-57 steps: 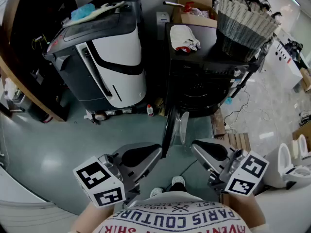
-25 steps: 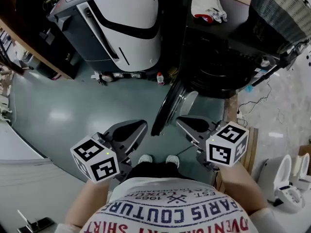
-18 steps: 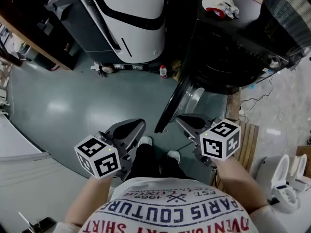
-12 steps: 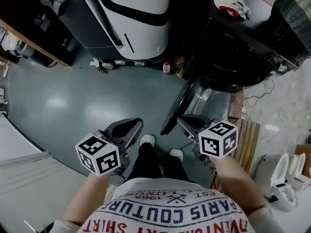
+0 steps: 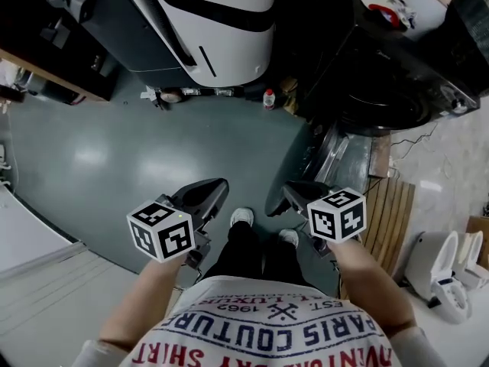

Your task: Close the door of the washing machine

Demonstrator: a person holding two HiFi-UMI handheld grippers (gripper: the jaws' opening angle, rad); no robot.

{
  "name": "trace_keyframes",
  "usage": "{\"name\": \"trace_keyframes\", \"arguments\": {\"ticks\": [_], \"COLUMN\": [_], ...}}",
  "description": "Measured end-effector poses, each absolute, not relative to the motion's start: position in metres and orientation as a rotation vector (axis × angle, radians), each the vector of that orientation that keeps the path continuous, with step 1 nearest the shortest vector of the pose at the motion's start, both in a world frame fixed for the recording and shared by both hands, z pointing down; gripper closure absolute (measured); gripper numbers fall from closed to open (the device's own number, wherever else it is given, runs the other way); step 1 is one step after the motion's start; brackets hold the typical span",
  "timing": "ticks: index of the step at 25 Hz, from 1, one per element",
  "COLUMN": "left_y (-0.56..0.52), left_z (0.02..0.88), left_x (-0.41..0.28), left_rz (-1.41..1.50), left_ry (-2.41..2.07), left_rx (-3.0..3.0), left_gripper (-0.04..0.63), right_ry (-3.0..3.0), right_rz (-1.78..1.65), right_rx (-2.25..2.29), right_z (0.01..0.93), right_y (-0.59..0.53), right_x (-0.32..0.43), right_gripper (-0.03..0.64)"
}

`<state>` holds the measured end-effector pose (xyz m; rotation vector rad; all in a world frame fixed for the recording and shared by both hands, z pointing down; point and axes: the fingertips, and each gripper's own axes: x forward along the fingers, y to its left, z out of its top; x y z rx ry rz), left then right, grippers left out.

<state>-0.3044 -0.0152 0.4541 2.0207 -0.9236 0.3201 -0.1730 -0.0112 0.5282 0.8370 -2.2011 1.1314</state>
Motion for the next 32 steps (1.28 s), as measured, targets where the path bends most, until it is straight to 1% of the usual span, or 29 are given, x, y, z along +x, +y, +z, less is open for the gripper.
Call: {"name": "trace_keyframes", "arguments": {"ticks": [13, 17, 32], "left_y": [-0.009, -0.004, 0.009], "left_z": [0.469, 0.47, 0.472], "left_x": [-0.302, -0.303, -0.304], "left_rz": [0.367, 0.374, 0.366], "left_ry": [-0.83, -0.81, -0.815], "left_rx": [2.0, 1.994, 1.969], "left_gripper": [0.568, 0.568, 0.568], "right_ry": [-2.076, -2.062, -2.037], "right_rz": [1.159, 1.198, 1.168], "right_rx": [0.943, 0.99, 0.996], "right_z": [0.559, 0.56, 0.564], "right_y": [-0.013, -0.014, -0.01], "right_x": [-0.172, -0.17, -0.168], "right_gripper": [0.595, 0.595, 0.597]}}
